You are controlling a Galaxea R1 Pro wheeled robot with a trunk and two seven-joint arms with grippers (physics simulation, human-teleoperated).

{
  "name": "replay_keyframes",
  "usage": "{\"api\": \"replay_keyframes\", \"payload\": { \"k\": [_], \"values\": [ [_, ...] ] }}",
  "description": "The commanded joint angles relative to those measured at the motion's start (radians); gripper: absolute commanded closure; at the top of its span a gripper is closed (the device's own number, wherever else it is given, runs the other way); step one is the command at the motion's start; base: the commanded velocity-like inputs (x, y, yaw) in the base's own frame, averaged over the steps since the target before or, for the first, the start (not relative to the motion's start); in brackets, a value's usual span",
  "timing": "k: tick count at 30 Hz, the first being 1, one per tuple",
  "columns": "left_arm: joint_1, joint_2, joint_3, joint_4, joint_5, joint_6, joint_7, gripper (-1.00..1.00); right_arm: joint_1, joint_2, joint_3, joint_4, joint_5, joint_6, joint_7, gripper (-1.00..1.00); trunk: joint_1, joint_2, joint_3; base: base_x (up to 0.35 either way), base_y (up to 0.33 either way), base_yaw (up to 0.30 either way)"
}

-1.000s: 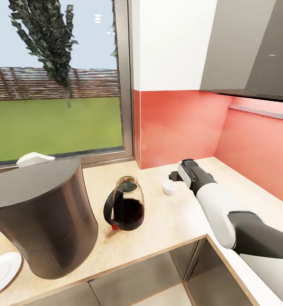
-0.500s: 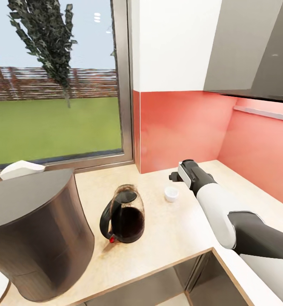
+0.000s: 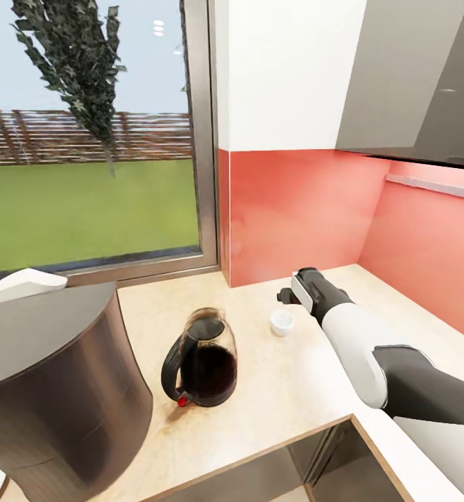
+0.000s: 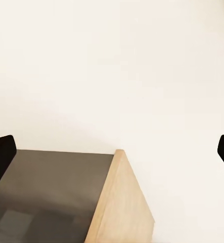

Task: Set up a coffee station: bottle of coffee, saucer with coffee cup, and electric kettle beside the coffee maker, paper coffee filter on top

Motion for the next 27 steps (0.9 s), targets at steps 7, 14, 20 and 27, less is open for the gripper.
{"api": "replay_keyframes", "payload": {
  "k": [7,14,20,27],
  "values": [
    [0.000,0.000,0.007,-0.001,0.000,0.003,0.002,-1.00,-0.001,-0.005,-0.002,0.043,0.001,-0.044,-0.004,-1.00,0.001,-0.002,-0.002,0.019,0.000,0.000],
    [0.000,0.000,0.007,-0.001,0.000,0.003,0.002,-1.00,0.014,-0.018,-0.002,0.047,0.002,-0.070,-0.004,-1.00,0.001,-0.002,-0.002,0.001,0.000,0.000],
    [0.000,0.000,0.007,-0.001,0.000,0.003,0.002,-1.00,0.022,-0.021,-0.002,0.058,0.002,-0.113,-0.004,-1.00,0.001,-0.002,-0.002,0.000,0.000,0.000],
    [0.001,0.000,0.007,-0.001,0.000,0.003,0.002,-1.00,0.029,-0.022,0.000,0.070,0.001,-0.134,-0.004,-1.00,0.001,-0.002,-0.002,0.000,0.000,0.000]
  ]
}}
